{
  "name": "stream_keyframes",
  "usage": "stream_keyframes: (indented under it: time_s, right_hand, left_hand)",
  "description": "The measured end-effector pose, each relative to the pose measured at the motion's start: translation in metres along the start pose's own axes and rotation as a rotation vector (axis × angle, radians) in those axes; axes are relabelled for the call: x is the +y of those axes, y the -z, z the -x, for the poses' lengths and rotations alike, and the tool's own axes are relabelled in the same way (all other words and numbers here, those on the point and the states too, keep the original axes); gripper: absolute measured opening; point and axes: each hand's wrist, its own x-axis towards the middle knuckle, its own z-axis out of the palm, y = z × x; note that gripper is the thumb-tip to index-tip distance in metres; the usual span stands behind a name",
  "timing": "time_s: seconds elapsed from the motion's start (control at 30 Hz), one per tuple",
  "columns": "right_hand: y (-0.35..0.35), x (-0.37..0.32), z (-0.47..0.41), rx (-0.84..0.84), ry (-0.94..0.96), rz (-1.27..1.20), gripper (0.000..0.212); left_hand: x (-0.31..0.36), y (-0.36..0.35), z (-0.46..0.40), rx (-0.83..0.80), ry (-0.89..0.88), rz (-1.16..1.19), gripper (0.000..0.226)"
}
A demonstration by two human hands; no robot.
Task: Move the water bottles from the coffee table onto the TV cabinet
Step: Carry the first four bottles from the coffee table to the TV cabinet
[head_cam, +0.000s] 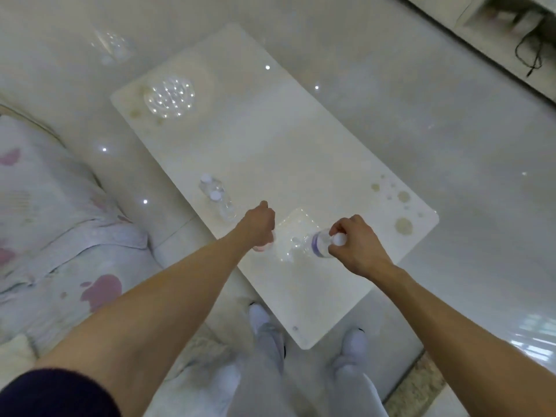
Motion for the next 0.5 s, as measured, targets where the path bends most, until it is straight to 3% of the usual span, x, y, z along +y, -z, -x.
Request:
stream_keyframes:
  time_s: [0.2, 0.5]
  right_hand:
    - [0.061, 0.069, 0.030, 0.067, -0.027, -0.118, 0.017]
    - [0.200, 0.248, 0.078, 0.109, -0.057, -0.174, 0.024]
  left_hand:
    - [0.111, -0.004, 0.028, 0.038, -0.002, 0.041, 0.026]
    - [0.331, -0.026, 0.014, 0.137, -0.017, 0.047, 0.028]
